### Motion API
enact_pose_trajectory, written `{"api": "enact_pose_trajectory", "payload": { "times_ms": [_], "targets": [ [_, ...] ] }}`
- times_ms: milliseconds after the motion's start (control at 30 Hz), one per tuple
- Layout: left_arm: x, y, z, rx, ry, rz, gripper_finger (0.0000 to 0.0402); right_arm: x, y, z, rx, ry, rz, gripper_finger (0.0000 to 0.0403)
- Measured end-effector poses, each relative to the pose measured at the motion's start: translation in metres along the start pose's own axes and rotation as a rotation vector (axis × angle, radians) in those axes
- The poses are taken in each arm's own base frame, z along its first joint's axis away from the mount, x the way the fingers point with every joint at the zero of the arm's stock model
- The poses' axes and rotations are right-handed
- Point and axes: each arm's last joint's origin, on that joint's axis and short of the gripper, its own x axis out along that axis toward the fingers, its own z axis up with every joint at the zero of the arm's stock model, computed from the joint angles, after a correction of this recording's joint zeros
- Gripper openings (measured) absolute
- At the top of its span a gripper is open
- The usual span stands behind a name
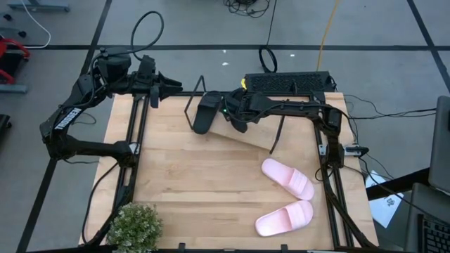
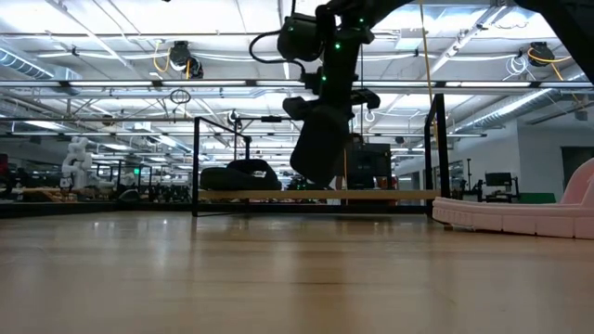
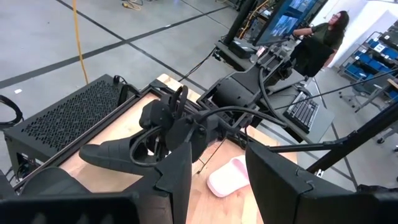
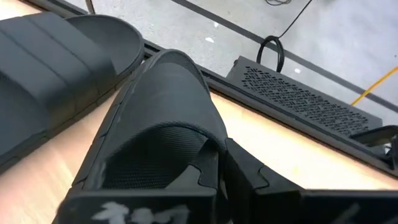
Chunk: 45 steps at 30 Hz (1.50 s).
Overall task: Pick and place slides into the shelf
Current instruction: Put the black slipper on the shelf
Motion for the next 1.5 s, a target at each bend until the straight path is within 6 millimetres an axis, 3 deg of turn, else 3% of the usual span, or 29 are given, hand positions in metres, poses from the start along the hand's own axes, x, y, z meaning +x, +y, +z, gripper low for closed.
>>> {"api": "enact_pose_trajectory", "payload": {
  "times_ms": [533,1500],
  "targets": [
    [0.000,0.001,-0.003,-0.016,0.034,0.008,0.0147,0.011,0.004,-0.011,0.071,0.014,0.017,0.0000],
    [0.003,-0.006,-0.008,0.015,0.074,-0.048,0.0147,0.012,0.011,-0.005,0.117,0.024,0.150,0.0024]
  ]
}}
